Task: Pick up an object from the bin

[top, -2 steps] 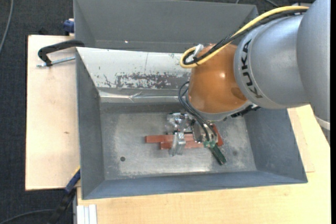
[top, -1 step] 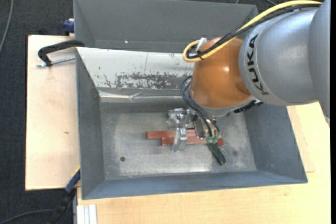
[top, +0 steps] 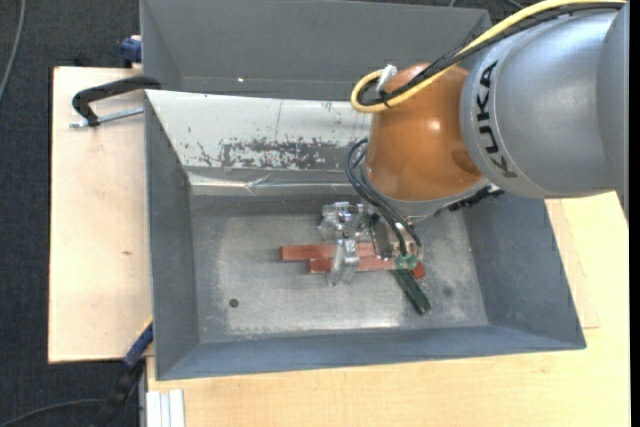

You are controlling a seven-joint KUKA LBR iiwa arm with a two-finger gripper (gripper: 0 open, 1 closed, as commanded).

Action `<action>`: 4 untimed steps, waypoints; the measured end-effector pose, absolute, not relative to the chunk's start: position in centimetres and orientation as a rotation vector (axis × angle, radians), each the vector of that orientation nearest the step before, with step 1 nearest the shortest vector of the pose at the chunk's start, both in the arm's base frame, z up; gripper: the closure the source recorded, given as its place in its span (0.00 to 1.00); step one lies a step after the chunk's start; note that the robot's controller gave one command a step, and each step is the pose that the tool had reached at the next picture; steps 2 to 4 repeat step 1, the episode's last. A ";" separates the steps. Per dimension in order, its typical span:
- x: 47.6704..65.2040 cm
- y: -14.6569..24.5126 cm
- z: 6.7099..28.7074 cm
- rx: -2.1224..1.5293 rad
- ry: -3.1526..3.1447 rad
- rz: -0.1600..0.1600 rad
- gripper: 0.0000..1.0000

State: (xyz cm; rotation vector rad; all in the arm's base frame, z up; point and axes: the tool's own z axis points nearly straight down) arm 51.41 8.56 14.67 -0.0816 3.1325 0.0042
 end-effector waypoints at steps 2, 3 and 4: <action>51.4 8.6 15.4 -0.082 3.136 0.003 1.00; 51.4 8.6 15.4 -0.082 3.136 0.003 1.00; 51.4 8.6 15.4 -0.082 3.136 0.003 1.00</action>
Offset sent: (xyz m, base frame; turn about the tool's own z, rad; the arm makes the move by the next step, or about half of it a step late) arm 0.0000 -0.0001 0.0035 0.0000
